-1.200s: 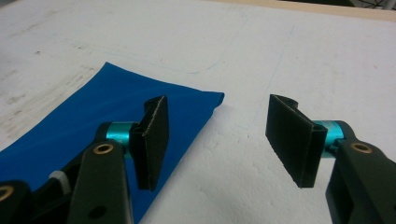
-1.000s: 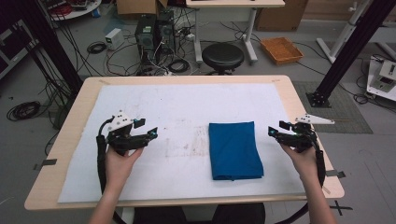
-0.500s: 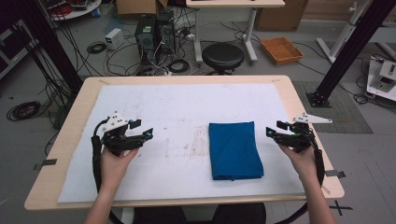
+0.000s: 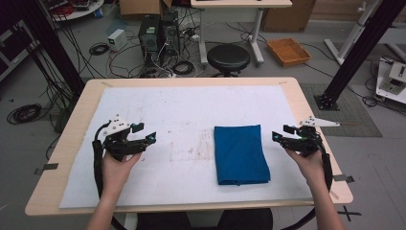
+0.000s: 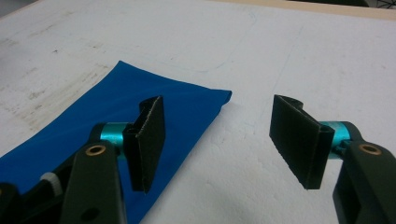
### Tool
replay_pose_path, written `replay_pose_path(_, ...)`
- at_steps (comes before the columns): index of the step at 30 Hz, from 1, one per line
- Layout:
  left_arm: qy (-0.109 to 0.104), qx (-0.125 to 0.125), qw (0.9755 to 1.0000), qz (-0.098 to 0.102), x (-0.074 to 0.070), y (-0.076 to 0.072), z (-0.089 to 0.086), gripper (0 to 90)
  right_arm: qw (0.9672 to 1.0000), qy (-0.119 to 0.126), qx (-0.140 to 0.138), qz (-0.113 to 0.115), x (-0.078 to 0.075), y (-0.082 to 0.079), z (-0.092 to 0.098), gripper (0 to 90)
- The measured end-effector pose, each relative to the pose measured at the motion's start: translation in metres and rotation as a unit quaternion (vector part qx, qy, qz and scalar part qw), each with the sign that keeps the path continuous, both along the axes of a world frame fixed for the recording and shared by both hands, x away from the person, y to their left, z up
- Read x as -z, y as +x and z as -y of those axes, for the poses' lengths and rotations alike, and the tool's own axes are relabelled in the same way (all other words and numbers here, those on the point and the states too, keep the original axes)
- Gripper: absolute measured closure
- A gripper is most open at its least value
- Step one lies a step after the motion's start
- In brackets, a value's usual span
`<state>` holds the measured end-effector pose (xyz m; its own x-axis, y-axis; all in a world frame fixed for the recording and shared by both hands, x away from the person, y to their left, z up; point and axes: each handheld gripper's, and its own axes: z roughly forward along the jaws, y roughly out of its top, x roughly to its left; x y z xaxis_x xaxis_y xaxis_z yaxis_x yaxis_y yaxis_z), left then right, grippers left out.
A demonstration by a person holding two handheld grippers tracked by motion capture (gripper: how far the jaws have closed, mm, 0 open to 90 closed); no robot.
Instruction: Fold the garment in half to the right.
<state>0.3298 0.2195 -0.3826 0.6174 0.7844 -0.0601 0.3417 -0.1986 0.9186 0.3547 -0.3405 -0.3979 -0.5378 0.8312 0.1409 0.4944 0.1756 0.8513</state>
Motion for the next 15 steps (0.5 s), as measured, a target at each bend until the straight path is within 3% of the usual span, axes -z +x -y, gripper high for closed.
replay_pose_path(15,-0.002,-0.005,1.0000,-0.001,-0.0008,-0.0007,-0.0012,35.0,1.0000,0.002,-0.003,-0.008,0.0018,0.0029,-0.0003,33.6)
